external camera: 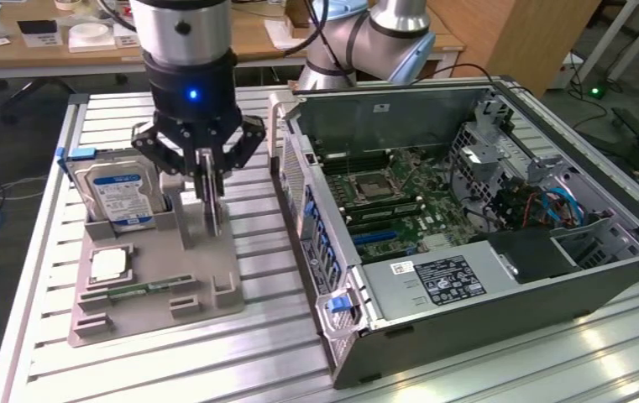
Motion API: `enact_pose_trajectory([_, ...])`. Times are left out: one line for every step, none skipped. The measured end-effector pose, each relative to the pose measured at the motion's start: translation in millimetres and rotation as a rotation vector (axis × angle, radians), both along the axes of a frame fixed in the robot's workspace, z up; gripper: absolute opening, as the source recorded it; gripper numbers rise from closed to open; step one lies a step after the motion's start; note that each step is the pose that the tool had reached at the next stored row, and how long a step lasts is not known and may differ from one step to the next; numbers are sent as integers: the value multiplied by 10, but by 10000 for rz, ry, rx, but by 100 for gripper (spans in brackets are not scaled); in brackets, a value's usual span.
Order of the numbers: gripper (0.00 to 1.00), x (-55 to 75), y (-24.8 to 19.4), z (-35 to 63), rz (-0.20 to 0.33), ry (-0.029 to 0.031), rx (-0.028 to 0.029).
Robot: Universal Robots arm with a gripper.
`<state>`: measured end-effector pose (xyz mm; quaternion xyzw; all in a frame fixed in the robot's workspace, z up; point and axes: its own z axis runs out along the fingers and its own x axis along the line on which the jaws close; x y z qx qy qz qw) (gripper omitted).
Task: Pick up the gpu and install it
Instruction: 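Pick up the gpu and move the gpu toward the slot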
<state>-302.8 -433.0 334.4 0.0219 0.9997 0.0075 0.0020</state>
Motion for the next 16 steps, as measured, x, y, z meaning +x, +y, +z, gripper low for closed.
enact_pose_trajectory([28, 0, 0, 45, 0, -1, 0])
enact_pose_trajectory([28, 0, 0, 90, 0, 0, 1])
enact_pose_trajectory([28, 0, 0, 135, 0, 0, 0])
enact_pose_trajectory([28, 0, 0, 180, 0, 0, 0])
enact_pose_trajectory([28, 0, 0, 227, 0, -1, 1])
enact_pose_trajectory([28, 0, 0, 273, 0, 0, 0])
enact_pose_trajectory([28, 0, 0, 318, 0, 0, 0])
enact_pose_trajectory([28, 0, 0, 363, 0, 0, 0])
enact_pose_trajectory([28, 0, 0, 408, -1, -1, 1])
enact_pose_trajectory([28, 0, 0, 452, 0, 0, 2])
enact_pose_trajectory([28, 0, 0, 502, 0, 1, 2])
enact_pose_trajectory([28, 0, 0, 546, 0, -1, 4])
enact_pose_trajectory([28, 0, 0, 591, 0, -1, 5])
enact_pose_trajectory([28, 0, 0, 636, 0, -1, 5])
enact_pose_trajectory([28, 0, 0, 681, 0, 0, 6])
enact_pose_trajectory([28, 0, 0, 726, 0, -1, 6])
